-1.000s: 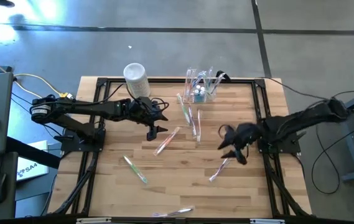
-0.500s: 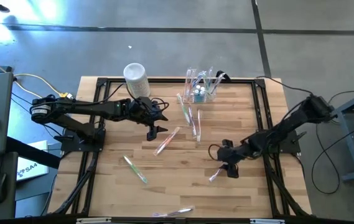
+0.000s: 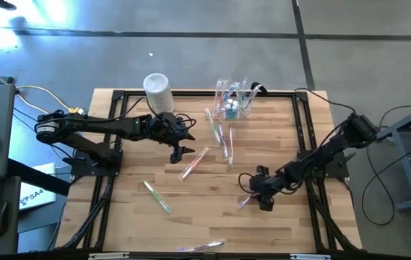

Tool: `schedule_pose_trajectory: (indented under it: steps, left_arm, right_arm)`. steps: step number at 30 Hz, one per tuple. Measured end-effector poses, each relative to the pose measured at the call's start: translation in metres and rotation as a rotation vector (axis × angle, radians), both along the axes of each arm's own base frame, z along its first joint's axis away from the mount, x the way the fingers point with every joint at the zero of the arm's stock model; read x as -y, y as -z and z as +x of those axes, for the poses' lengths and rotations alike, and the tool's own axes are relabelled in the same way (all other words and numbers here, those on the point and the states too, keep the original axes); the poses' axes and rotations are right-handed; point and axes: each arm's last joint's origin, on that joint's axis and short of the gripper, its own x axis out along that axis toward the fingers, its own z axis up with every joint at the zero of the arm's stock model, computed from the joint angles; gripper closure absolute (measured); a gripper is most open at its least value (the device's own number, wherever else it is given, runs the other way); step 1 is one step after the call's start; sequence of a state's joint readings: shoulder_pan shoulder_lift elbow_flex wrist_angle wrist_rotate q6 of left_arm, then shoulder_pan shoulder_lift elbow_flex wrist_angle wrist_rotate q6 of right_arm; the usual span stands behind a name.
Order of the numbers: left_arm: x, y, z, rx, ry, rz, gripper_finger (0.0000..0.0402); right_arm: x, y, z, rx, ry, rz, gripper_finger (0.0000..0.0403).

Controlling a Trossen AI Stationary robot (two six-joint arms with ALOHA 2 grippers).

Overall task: Pick & Place toothbrushing station
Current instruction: Put the violet toothbrush into the transparent organizer

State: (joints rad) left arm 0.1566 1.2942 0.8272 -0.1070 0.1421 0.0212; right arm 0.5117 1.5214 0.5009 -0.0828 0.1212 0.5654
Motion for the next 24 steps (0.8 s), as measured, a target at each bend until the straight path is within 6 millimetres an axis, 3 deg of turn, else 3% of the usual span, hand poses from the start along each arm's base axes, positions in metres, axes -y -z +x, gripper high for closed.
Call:
schedule_pose_trajectory:
  steps: [8,13,19,24]
  left_arm:
    - [0.0,0.001,0.001,-0.004,0.0,-0.001,0.0162]
    - [-0.001,0.011,0.005,-0.042,-0.002,-0.01,0.0162]
    - [-0.002,0.025,0.013,-0.091,-0.002,-0.016,0.0162]
    - [-0.003,0.029,0.016,-0.094,-0.001,-0.016,0.0162]
  right_arm:
    - [-0.002,0.001,-0.001,-0.001,-0.002,-0.001,0.0211]
    - [-0.001,0.002,-0.002,-0.006,-0.01,-0.042,0.0268]
    - [0.003,0.003,-0.002,0.007,-0.012,-0.124,0.0378]
    - [0.007,-0.002,-0.001,0.077,-0.033,-0.191,0.0383]
